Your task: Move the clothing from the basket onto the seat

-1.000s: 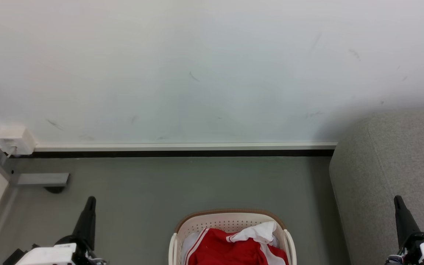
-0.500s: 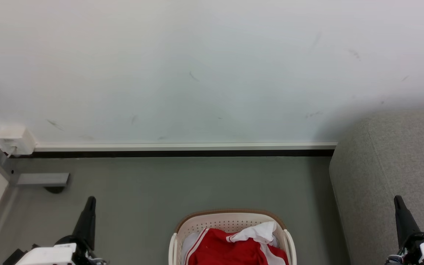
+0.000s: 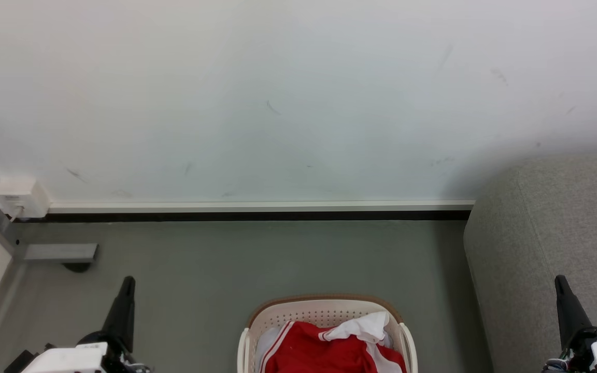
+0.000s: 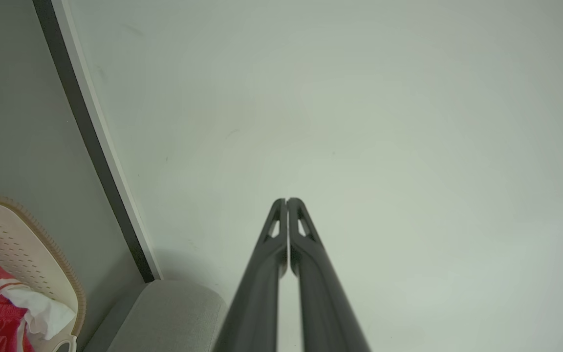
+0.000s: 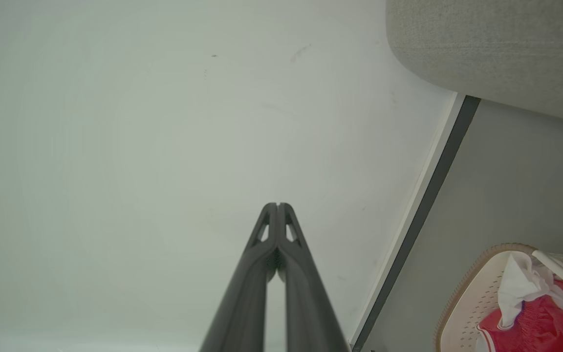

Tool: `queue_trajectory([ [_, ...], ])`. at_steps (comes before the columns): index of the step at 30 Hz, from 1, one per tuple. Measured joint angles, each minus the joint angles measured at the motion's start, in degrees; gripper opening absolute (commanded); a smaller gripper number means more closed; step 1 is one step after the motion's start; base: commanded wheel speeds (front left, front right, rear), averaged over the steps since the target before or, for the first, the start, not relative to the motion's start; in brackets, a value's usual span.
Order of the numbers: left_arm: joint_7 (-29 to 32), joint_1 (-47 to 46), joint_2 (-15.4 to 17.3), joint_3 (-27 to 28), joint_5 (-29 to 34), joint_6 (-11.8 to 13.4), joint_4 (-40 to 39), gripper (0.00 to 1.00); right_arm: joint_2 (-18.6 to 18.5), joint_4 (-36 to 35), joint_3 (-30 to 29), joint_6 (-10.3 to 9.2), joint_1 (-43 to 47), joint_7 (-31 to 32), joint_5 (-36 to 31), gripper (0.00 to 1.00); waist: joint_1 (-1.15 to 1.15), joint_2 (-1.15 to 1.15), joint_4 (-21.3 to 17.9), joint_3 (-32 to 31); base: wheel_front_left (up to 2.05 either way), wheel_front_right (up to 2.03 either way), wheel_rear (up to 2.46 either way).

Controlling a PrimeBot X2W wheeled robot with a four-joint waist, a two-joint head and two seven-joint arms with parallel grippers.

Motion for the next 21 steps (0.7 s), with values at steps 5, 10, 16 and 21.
queue_trajectory([
  [5, 0.0, 0.0, 0.0, 0.0, 0.0, 0.0, 0.0, 0.00, 0.0, 0.0, 0.0, 0.00, 0.0, 0.0, 0.0, 0.00, 0.00, 0.00, 0.0, 0.0, 0.00, 0.00, 0.00],
  [10, 0.0, 0.0, 0.0, 0.0, 0.0, 0.0, 0.1, 1.00, 0.0, 0.1, 0.0, 0.00, 0.0, 0.0, 0.0, 1.00, 0.00, 0.00, 0.0, 0.0, 0.00, 0.00, 0.00],
  [16, -0.7, 2.1, -0.6, -0.6, 0.2, 0.0, 2.1, 1.00, 0.9, 2.2, 0.6, 0.00, 2.1, -0.7, 0.0, 1.00, 0.00, 0.00, 0.0, 0.0, 0.00, 0.00, 0.00],
  [21, -1.9, 2.1, -0.6, -1.6, 0.9, 0.0, 2.0, 1.00, 0.9, 2.0, 1.0, 0.00, 2.1, -2.1, -2.2, 1.00, 0.00, 0.00, 0.1, 0.1, 0.00, 0.00, 0.00],
])
